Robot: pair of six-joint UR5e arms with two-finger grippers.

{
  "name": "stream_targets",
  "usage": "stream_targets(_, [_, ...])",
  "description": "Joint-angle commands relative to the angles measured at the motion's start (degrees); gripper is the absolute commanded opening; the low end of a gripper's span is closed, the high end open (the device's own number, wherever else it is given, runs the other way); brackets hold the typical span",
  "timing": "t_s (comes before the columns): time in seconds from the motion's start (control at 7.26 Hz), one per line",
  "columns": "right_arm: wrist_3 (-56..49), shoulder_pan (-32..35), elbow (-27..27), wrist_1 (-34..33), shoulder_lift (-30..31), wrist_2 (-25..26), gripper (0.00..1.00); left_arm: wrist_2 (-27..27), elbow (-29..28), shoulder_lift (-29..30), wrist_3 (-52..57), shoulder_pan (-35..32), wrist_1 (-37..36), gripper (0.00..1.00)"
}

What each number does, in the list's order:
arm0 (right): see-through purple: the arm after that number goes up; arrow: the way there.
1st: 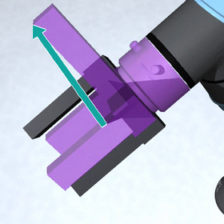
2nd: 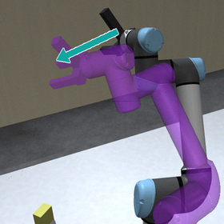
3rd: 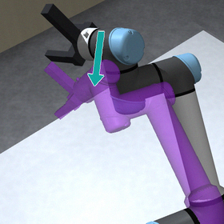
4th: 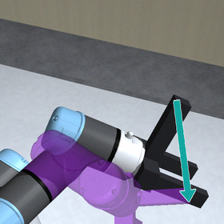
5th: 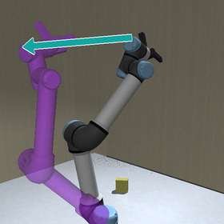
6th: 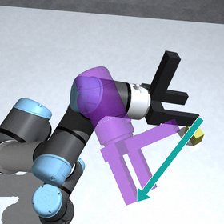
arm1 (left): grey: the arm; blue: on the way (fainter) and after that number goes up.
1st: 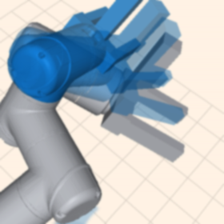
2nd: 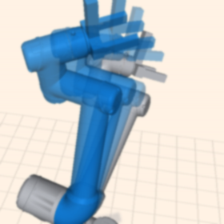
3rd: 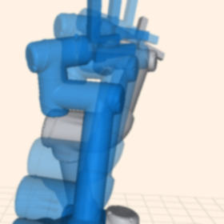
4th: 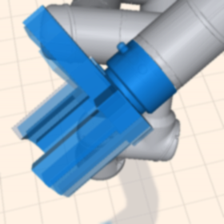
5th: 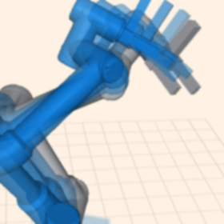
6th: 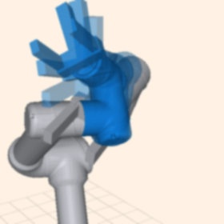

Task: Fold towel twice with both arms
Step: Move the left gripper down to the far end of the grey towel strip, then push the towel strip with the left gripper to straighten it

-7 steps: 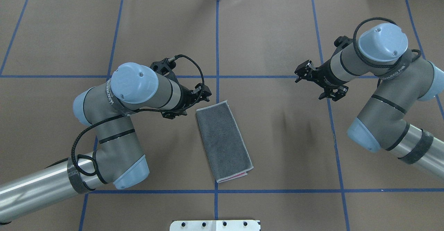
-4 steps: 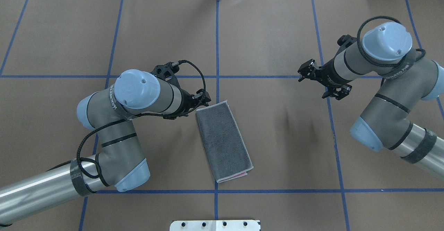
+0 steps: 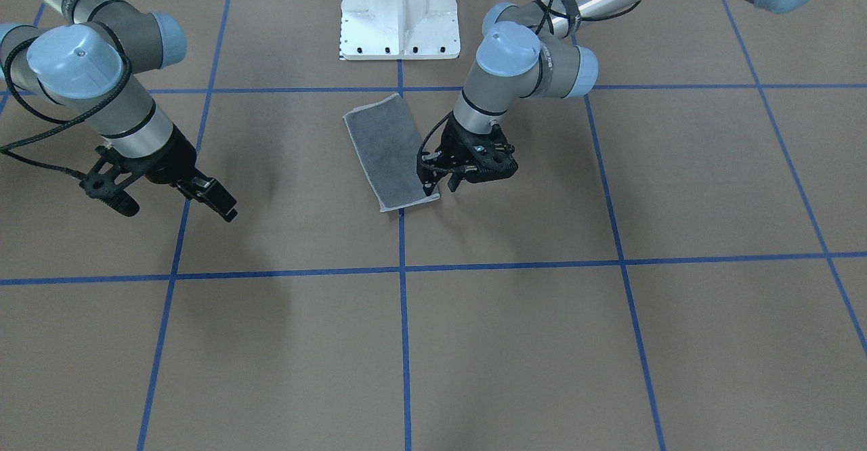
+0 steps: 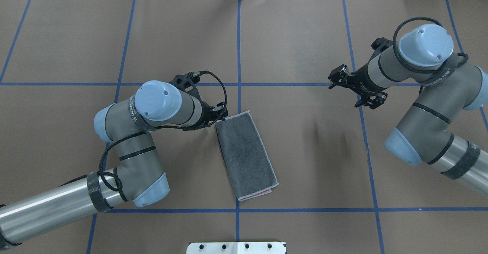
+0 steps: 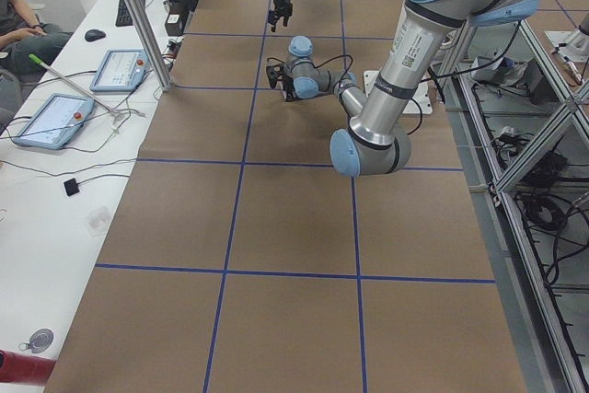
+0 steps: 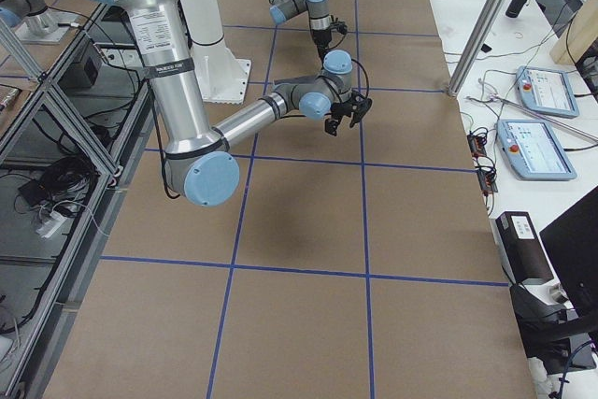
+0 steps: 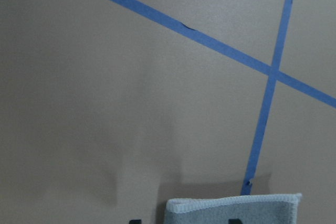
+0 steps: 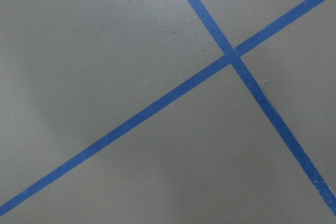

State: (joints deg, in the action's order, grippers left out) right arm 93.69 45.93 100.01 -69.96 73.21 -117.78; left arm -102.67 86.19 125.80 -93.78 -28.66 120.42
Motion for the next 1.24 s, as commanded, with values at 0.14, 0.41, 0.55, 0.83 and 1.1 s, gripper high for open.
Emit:
stream_targets(0.14, [0.0,-0.1,-0.1,0.0,0.3,0.1,1.0,0.0,-1.9,0.6,0.1,0.0,1.7,0.46])
stream_targets(0.41, [0.0,-0.1,-0.1,0.0,0.3,0.0,1.0,0.0,-2.5,1.2,0.1,0.0,1.8,0.39])
stream_targets(0.55, [0.0,0.0,-0.1,0.0,0.3,0.0,1.0,0.0,-2.9,1.5,0.1,0.0,1.8,0.38])
stream_targets(0.83, [0.0,0.1,-0.1,0.0,0.3,-0.1,1.0,0.0,-3.0,1.5,0.2,0.0,1.8,0.37])
stream_targets(1.1, [0.0,0.1,0.0,0.0,0.3,-0.2,1.0,0.1,-3.1,1.5,0.2,-0.1,1.7,0.09])
